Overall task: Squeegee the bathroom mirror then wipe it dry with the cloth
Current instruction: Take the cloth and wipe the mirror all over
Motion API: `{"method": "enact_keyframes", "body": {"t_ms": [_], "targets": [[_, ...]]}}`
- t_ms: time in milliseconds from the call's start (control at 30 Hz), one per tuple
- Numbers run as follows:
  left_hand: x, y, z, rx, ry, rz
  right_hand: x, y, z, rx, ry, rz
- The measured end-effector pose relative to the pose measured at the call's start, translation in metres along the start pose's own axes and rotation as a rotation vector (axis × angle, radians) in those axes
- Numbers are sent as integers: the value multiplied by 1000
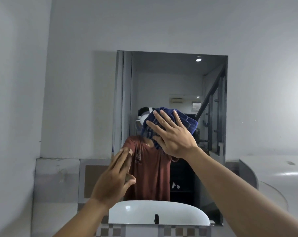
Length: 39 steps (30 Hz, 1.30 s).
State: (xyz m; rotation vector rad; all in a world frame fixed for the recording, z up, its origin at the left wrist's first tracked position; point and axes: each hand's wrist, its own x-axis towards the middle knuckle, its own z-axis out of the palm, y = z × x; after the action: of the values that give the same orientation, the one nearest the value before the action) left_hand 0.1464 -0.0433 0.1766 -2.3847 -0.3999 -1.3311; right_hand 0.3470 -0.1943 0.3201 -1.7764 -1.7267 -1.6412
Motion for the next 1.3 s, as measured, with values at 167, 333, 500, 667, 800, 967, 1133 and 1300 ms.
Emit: {"method": "enact_keyframes", "body": {"t_ms": [167, 333, 500, 667, 800, 967, 1133, 1300], "targets": [[0, -4, 4, 83, 60, 55, -8, 16, -1, 32, 42, 113], [6, -3, -5, 129, 36, 59, -15, 29, 0, 26, 46, 252], [36, -3, -32, 64, 95, -8, -18, 30, 2, 23, 52, 300], [90, -6, -63, 96, 31, 23, -18, 30, 3, 55, 68, 305], [128, -14, -84, 170, -16, 73, -21, 36, 4, 51, 86, 329], [145, -20, -90, 252, -52, 127, -24, 49, 7, 48, 138, 400], [143, -19, -90, 285, -32, 138, -30, 57, 10, 83, 195, 497], [144, -17, -91, 267, -37, 133, -43, 54, 14, 111, 243, 617]]}}
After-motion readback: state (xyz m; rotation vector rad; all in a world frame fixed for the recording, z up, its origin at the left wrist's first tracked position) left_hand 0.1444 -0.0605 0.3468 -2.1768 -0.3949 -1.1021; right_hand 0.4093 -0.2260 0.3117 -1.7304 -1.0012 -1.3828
